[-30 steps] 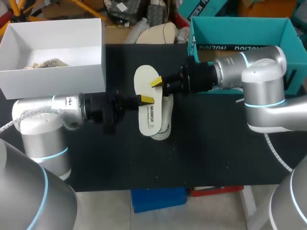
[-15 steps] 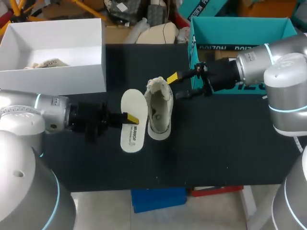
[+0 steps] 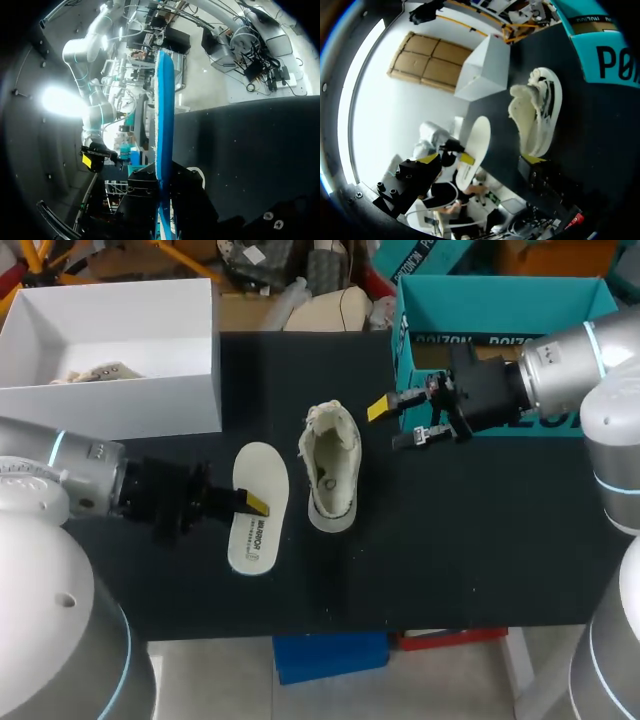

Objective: Take the shoe out of the shoebox, open the shoe tongue, remove and reinsert the insole, then place the shoe into the shoebox

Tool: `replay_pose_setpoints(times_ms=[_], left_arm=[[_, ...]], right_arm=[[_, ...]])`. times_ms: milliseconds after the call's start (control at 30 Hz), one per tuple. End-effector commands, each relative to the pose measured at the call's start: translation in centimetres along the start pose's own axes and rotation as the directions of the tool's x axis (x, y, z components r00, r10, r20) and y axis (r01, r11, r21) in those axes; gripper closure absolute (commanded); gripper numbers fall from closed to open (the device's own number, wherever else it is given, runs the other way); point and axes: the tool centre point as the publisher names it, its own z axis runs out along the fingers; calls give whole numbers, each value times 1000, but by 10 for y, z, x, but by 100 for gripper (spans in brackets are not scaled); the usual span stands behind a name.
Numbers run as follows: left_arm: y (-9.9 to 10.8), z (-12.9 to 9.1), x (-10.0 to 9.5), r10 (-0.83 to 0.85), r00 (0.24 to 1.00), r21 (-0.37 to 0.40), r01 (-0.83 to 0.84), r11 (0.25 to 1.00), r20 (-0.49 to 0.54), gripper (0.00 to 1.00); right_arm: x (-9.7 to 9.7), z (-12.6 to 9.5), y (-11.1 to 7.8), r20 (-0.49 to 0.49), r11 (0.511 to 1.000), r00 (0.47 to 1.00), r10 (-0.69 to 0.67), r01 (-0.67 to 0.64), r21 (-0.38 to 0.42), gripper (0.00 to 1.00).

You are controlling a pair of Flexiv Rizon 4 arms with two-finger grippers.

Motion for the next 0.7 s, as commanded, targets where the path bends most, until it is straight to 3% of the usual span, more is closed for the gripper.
replay_pose_setpoints(times_ms=[33,200,367,700], left_arm=[[-1,0,-2,0,1000,-2,0,1000,-9,100],[-4,-3,0,-26,1000,5,27,1000,-13,100],[-16,-8,1,-106,994,42,105,994,21,100],[-27,3,-1,-159,987,113,158,981,0,100]], right_arm=[[0,1,0,2,1000,1000,1,-1,0,0],[-6,-6,-5,65,1000,998,-20,19,23,0],[-12,-31,-29,117,999,992,-42,40,20,0],[-16,-77,-73,197,998,980,21,-9,-61,0]])
